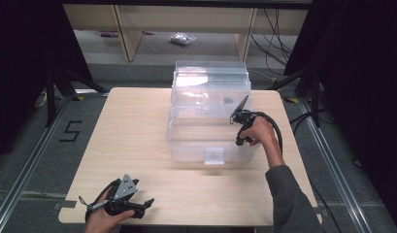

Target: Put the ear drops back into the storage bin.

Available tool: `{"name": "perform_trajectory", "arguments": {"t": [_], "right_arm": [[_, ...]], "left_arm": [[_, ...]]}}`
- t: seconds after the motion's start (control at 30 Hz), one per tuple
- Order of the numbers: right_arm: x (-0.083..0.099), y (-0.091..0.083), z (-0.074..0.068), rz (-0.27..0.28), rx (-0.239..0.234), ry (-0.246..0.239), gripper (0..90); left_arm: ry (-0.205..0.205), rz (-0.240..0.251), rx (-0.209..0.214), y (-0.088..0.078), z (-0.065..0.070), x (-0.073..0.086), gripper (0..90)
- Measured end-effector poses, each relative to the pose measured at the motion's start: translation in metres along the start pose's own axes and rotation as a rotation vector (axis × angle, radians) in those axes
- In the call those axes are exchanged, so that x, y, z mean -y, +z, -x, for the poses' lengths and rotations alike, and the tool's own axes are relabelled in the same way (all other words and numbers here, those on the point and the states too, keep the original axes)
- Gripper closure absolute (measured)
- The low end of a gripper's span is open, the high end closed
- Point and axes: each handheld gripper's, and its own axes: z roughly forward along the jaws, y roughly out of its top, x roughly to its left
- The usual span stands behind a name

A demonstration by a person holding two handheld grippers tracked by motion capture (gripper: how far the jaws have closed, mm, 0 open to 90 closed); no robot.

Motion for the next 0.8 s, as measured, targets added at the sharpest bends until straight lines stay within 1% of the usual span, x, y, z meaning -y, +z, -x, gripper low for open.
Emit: {"name": "perform_trajectory", "arguments": {"t": [0.03, 0.07, 0.1, 0.13, 0.17, 0.2, 0.23, 0.3, 0.33, 0.4, 0.43, 0.5, 0.53, 0.57, 0.6, 0.63, 0.67, 0.7, 0.73, 0.77, 0.8], "right_arm": [[0.0, -0.002, 0.001, 0.013, -0.002, -0.013, 52.2], [0.0, -0.006, -0.001, 0.018, 0.007, 0.005, 50.4], [0.0, -0.009, -0.002, 0.016, 0.013, -0.001, 47.8], [0.0, -0.012, -0.002, 0.028, 0.012, -0.004, 46.4], [0.0, -0.014, -0.003, 0.04, 0.009, 0.002, 46.0], [0.0, -0.017, -0.004, 0.042, 0.011, 0.023, 45.4], [0.0, -0.019, -0.004, 0.049, 0.013, 0.009, 43.9], [0.0, -0.023, -0.005, 0.079, -0.003, -0.002, 40.1], [0.001, -0.025, -0.004, 0.093, 0.0, -0.007, 38.5], [0.001, -0.027, -0.004, 0.098, 0.001, 0.001, 37.5], [0.003, -0.031, -0.003, 0.106, 0.003, 0.005, 34.8], [0.005, -0.034, -0.002, 0.127, 0.013, 0.001, 33.4], [0.006, -0.036, -0.003, 0.138, 0.015, 0.013, 33.6], [0.007, -0.038, -0.003, 0.157, 0.02, 0.008, 33.8], [0.008, -0.041, -0.003, 0.174, 0.037, 0.016, 33.7], [0.01, -0.044, -0.004, 0.184, 0.043, 0.023, 33.6], [0.011, -0.045, -0.004, 0.202, 0.041, 0.002, 33.3], [0.012, -0.047, -0.005, 0.205, 0.034, 0.0, 33.3], [0.013, -0.048, -0.005, 0.22, 0.04, -0.014, 33.3], [0.014, -0.049, -0.007, 0.219, 0.041, 0.002, 33.0], [0.015, -0.05, -0.008, 0.22, 0.039, -0.002, 32.9]], "left_arm": [[0.004, -0.002, 0.002, 0.0, 0.0, 0.0, 15.1], [-0.001, 0.001, 0.001, 0.0, 0.0, 0.0, 15.1], [0.0, 0.0, 0.0, 0.0, 0.0, 0.0, 15.1], [-0.002, 0.002, 0.001, 0.0, 0.0, 0.0, 15.1], [0.0, 0.001, 0.001, 0.0, 0.0, 0.0, 15.1], [-0.002, 0.003, 0.003, 0.0, 0.0, 0.0, 15.1], [-0.002, 0.001, 0.001, 0.0, 0.0, 0.0, 15.1], [-0.001, 0.0, 0.0, 0.0, 0.0, 0.0, 15.1], [0.001, 0.0, 0.001, 0.0, 0.0, 0.0, 15.1], [0.002, -0.001, 0.001, 0.0, 0.0, 0.0, 15.1], [-0.001, 0.0, 0.0, 0.0, 0.0, 0.0, 15.1], [-0.006, 0.004, 0.003, 0.0, 0.0, 0.0, 15.1], [-0.005, 0.003, 0.003, 0.0, 0.0, 0.0, 15.1], [-0.005, 0.004, 0.003, 0.0, 0.0, 0.0, 15.1], [-0.002, 0.001, -0.001, 0.0, 0.0, 0.0, 15.1], [-0.002, 0.002, 0.0, 0.0, 0.0, 0.0, 15.1], [-0.006, 0.004, 0.004, 0.0, 0.001, 0.0, 15.1], [-0.004, 0.002, 0.003, 0.0, 0.001, 0.0, 15.1], [0.003, -0.003, 0.0, 0.0, 0.0, 0.0, 15.1], [-0.004, 0.002, -0.001, 0.0, 0.0, 0.0, 15.1], [-0.006, 0.004, 0.002, 0.0, 0.001, 0.0, 15.1]]}}
